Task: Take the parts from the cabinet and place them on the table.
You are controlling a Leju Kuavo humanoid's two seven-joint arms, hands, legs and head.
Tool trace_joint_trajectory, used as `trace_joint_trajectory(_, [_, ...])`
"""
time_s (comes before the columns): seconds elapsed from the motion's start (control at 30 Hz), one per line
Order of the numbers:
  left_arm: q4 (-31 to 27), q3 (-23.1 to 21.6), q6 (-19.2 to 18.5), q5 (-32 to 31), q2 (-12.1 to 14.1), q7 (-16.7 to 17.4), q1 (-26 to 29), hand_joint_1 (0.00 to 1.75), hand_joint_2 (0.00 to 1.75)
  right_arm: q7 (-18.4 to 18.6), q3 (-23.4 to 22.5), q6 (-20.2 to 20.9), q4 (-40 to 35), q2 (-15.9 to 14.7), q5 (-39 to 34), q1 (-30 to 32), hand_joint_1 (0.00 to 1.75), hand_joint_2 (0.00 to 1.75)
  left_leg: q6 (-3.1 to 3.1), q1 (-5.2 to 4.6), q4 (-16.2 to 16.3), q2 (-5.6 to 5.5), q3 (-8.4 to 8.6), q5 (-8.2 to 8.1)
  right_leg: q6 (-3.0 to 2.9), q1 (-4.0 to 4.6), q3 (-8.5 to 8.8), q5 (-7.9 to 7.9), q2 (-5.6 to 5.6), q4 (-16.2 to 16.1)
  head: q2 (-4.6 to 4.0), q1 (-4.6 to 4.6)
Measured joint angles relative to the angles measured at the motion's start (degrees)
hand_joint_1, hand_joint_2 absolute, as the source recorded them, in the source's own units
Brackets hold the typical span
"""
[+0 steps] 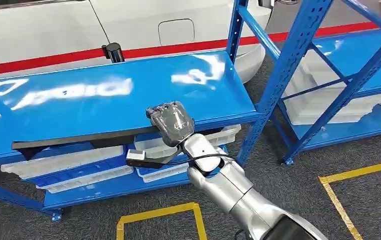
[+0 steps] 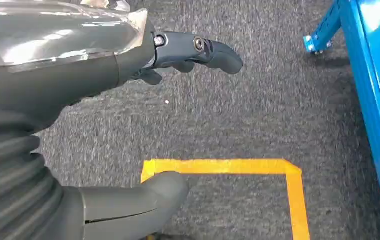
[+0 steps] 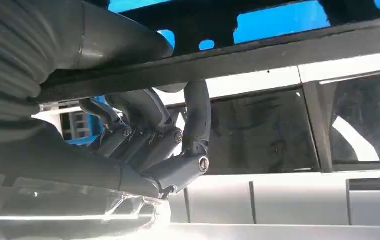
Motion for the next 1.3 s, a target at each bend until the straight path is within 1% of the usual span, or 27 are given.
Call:
trace_joint_trajectory(0.03, [0.0, 0.0, 0.0, 0.0, 0.0, 0.0, 0.0, 0.0, 1.75, 0.0, 0.0, 0.0, 0.0, 0.2, 0.0, -0.1, 1.71, 1.75, -0.24, 0.4, 0.6, -0.13, -0.47, -0.86, -0.39, -0.66, -0.04, 0.52, -0.1, -0.3, 0.0, 0.02])
trace_joint_trajectory(0.07, [0.0, 0.0, 0.0, -0.1, -0.1, 0.0, 0.0, 0.0, 1.75, 0.0, 0.0, 0.0, 0.0, 0.2, 0.0, -0.1, 1.71, 1.75, -0.6, 0.45, 2.6, -0.17, -1.3, -3.15, -0.97, -0.6, -0.39, 0.92, -0.08, -0.3, 0.0, -0.13])
trace_joint_trajectory(0.13, [0.0, 0.0, 0.0, 0.0, 0.0, 0.0, 0.0, 0.0, 1.75, 0.0, 0.0, 0.0, 0.0, 0.3, 0.0, 0.0, 1.71, 1.75, -1.45, 0.84, 11.7, -0.18, -4.77, -8.61, -1.2, -0.47, -1.14, 1.34, -0.11, -0.3, 0.0, -0.13])
trace_joint_trajectory(0.17, [0.0, 0.0, 0.0, 0.0, 0.1, 0.0, 0.1, 0.0, 1.75, 0.0, 0.0, 0.0, 0.0, 0.3, 0.0, 0.0, 1.71, 1.75, -1.74, 0.95, 16.1, -0.18, -6.45, -10.53, -1.19, -0.41, -1.6, 1.59, -0.12, -0.2, 0.0, -0.18])
trace_joint_trajectory(0.2, [0.0, 0.0, 0.0, 0.0, 0.1, 0.0, 0.1, 0.0, 1.75, 0.0, 0.0, 0.0, 0.0, 0.3, 0.0, 0.1, 1.71, 1.75, -1.91, 1.04, 18.2, -0.17, -7.05, -11.03, -1.17, -0.37, -2.06, 1.81, -0.12, 0.0, 0.0, -0.13])
trace_joint_trajectory(0.23, [0.0, 0.0, 0.0, 0.0, 0.0, 0.0, 0.1, 0.0, 1.75, 0.0, 0.0, 0.0, 0.0, 0.2, 0.0, 0.2, 1.71, 1.75, -1.95, 1.14, 17.3, -0.15, -6.21, -10.27, -0.98, -0.38, -2.41, 1.95, -0.12, 0.2, 0.0, -0.17])
trace_joint_trajectory(0.27, [0.0, 0.0, 0.0, 0.0, 0.1, 0.0, 0.1, 0.0, 1.75, 0.0, 0.0, 0.0, 0.0, 0.3, 0.0, 0.3, 1.71, 1.75, -1.92, 1.22, 14.1, -0.13, -4.08, -8.6, -0.84, -0.38, -2.68, 2.05, -0.1, 0.4, 0.0, -0.15])
trace_joint_trajectory(0.33, [0.0, 0.0, 0.0, 0.0, 0.2, 0.0, 0.1, 0.0, 1.75, 0.0, 0.0, 0.0, 0.0, 0.3, 0.0, 0.3, 1.71, 1.75, -1.63, 1.34, 3.4, -0.14, 2.71, -4.57, -0.64, -0.38, -2.84, 2.17, -0.05, 0.6, 0.0, -0.15])
trace_joint_trajectory(0.37, [0.0, 0.0, 0.0, 0.0, 0.2, 0.0, -0.1, 0.0, 1.75, 0.0, 0.0, 0.0, 0.0, 0.4, 0.0, 0.2, 1.71, 1.75, -1.3, 1.17, 0.5, -0.24, 4.34, -5.46, -0.29, -0.07, -3.02, 2.36, -0.08, 0.7, 0.0, -0.13])
trace_joint_trajectory(0.47, [0.0, 0.0, 0.0, 0.0, 0.2, 0.1, 0.0, 0.0, 1.75, -0.2, 0.0, 0.0, 0.0, 0.5, 0.0, 0.2, 1.71, 1.75, -0.35, 0.5, 0.7, -0.26, 3.51, -4.57, 0.69, 0.01, -3.52, 3.0, -0.13, 0.6, 0.0, -0.09])
trace_joint_trajectory(0.5, [0.0, 0.0, 0.0, 0.0, 0.2, 0.1, 0.0, 0.0, 1.75, -0.2, 0.0, 0.0, 0.0, 0.6, 0.0, 0.2, 1.71, 1.75, 0.18, 0.42, 0.4, -0.25, 3.42, -4.18, 1.2, 0.04, -3.58, 3.33, -0.12, 0.4, 0.0, -0.13])
trace_joint_trajectory(0.53, [0.0, 0.0, 0.1, 0.0, 0.2, 0.1, 0.0, 0.0, 1.75, -0.2, 0.0, 0.0, 0.0, 0.5, 0.1, 0.1, 1.71, 1.75, 1.07, 1.09, -0.7, 0.0, 3.57, -3.31, 1.43, 0.42, -4.01, 3.07, -0.1, 0.7, 0.0, -0.04])
trace_joint_trajectory(0.57, [0.0, 0.0, 0.1, 0.0, 0.1, 0.1, -0.1, 0.0, 1.75, -0.2, 0.0, 0.0, 0.0, 0.4, 0.1, 0.2, 1.71, 1.75, 1.57, 0.8, -1.0, 0.2, 3.34, -2.81, 1.15, 0.29, -5.07, 1.33, -0.04, 2.6, 0.0, -0.09])
trace_joint_trajectory(0.63, [0.0, 0.0, 0.1, 0.0, 0.1, 0.1, -0.1, 0.0, 1.75, -0.2, -0.1, 0.0, 0.0, 0.3, 0.0, 0.2, 1.71, 1.75, 2.05, 0.71, -0.9, 0.24, 2.4, -2.12, 0.45, 0.17, -8.64, -3.43, -0.04, 11.4, 0.0, 0.26])
trace_joint_trajectory(0.7, [0.0, 0.1, 0.1, 0.0, 0.1, 0.1, -0.1, 0.0, 1.75, -0.2, -0.1, 0.0, 0.0, 0.1, 0.0, 0.4, 1.71, 1.75, 2.05, 0.55, -0.8, 0.28, 1.44, -1.47, 0.68, 0.02, -11.65, -6.67, -0.04, 19.8, 0.0, 0.26])
trace_joint_trajectory(0.73, [0.0, 0.2, 0.1, 0.0, 0.1, 0.1, -0.1, 0.0, 1.75, -0.2, -0.1, 0.0, 0.1, 0.0, 0.0, 0.6, 1.71, 1.75, 1.99, 0.53, -0.8, 0.27, 1.1, -1.21, 1.04, 0.02, -11.12, -6.59, -0.04, 19.7, 0.0, 0.24])
trace_joint_trajectory(0.77, [0.0, 0.2, 0.1, 0.0, 0.1, 0.1, 0.0, 0.0, 1.75, -0.2, -0.1, 0.0, 0.0, -0.1, 0.0, 0.6, 1.71, 1.75, 1.79, 0.53, -0.7, 0.23, 0.81, -0.97, 1.5, 0.02, -8.94, -5.66, -0.04, 16.6, 0.0, 0.26])
trace_joint_trajectory(0.83, [0.0, 0.3, 0.1, 0.0, 0.0, 0.1, 0.0, 0.0, 1.75, -0.2, -0.1, 0.0, 0.0, -0.1, 0.0, 0.5, 1.71, 1.75, 1.41, 0.53, -0.4, 0.15, 0.43, -0.68, 2.17, -0.02, -2.05, -2.34, -0.07, 5.4, 0.0, 0.24])
trace_joint_trajectory(0.87, [0.0, 0.3, 0.1, 0.0, 0.0, 0.1, 0.0, 0.0, 1.75, -0.2, -0.1, 0.0, 0.0, -0.1, -0.1, 0.4, 1.71, 1.75, 1.2, 0.49, -0.2, 0.16, 0.26, -0.56, 1.97, -0.12, 0.67, -1.73, -0.08, 0.6, 0.0, 0.26])
trace_joint_trajectory(0.9, [0.0, 0.3, 0.1, 0.0, 0.0, 0.1, -0.1, 0.0, 1.75, -0.2, -0.1, 0.0, 0.0, 0.1, -0.1, 0.4, 1.71, 1.75, 0.94, -0.09, 0.4, 0.14, -0.16, -0.57, 1.62, 0.22, 0.78, -1.43, 0.0, 0.0, 0.0, 0.22])
trace_joint_trajectory(1.0, [0.0, 0.4, 0.1, 0.0, 0.0, 0.0, 0.0, 0.0, 1.75, -0.2, -0.2, 0.0, 0.0, 0.0, -0.2, 0.4, 1.71, 1.75, -0.29, 0.37, 0.1, 0.15, -0.49, 0.31, 0.53, 0.42, 0.21, -0.74, 0.02, 0.4, 0.0, 0.22])
trace_joint_trajectory(1.03, [0.0, 0.5, 0.1, 0.0, 0.0, 0.0, 0.1, 0.0, 1.75, -0.2, -0.2, 0.0, 0.0, 0.1, -0.2, 0.4, 1.71, 1.75, -0.67, 0.67, 0.5, 0.04, -0.87, -0.05, -0.22, -0.64, 0.2, -0.12, -0.05, 0.0, 0.0, 0.22])
trace_joint_trajectory(1.1, [0.0, 0.5, 0.1, -0.1, -0.1, 0.0, 0.2, 0.0, 1.75, -0.2, -0.2, 0.0, 0.0, 0.3, -0.2, 0.3, 1.71, 1.75, -1.28, 0.96, 4.7, 0.0, -2.6, -4.33, -0.97, -0.51, -0.35, 0.48, -0.1, 0.0, 0.0, 0.07])
trace_joint_trajectory(1.17, [0.0, 0.5, 0.1, -0.1, 0.0, 0.0, 0.2, 0.0, 1.75, -0.2, -0.2, 0.0, 0.0, 0.4, -0.1, 0.3, 1.71, 1.75, -1.88, 1.04, 14.3, -0.01, -6.38, -9.46, -1.21, -0.28, -1.24, 1.02, -0.14, 0.1, 0.0, 0.07])
trace_joint_trajectory(1.2, [0.0, 0.5, 0.1, -0.1, 0.0, 0.0, 0.2, 0.0, 1.75, -0.2, -0.2, 0.0, 0.0, 0.4, -0.1, 0.4, 1.71, 1.75, -2.06, 1.06, 18.0, -0.01, -7.73, -10.89, -1.16, -0.24, -1.74, 1.33, -0.13, 0.2, 0.0, 0.04])
trace_joint_trajectory(1.27, [0.0, 0.5, 0.1, -0.1, 0.0, 0.0, 0.3, 0.0, 1.75, -0.2, -0.2, 0.0, 0.0, 0.3, -0.1, 0.6, 1.71, 1.75, -1.94, 1.08, 16.6, 0.0, -6.06, -9.62, -0.93, -0.2, -2.4, 1.78, -0.11, 0.3, 0.0, 0.07])
trace_joint_trajectory(1.3, [0.0, 0.5, 0.0, -0.2, 0.0, 0.0, 0.3, 0.0, 1.75, -0.2, -0.2, 0.0, 0.0, 0.3, -0.1, 0.6, 1.71, 1.75, -1.8, 1.08, 12.2, 0.01, -3.09, -7.57, -0.95, -0.2, -2.59, 1.94, -0.08, 0.3, 0.0, 0.04])
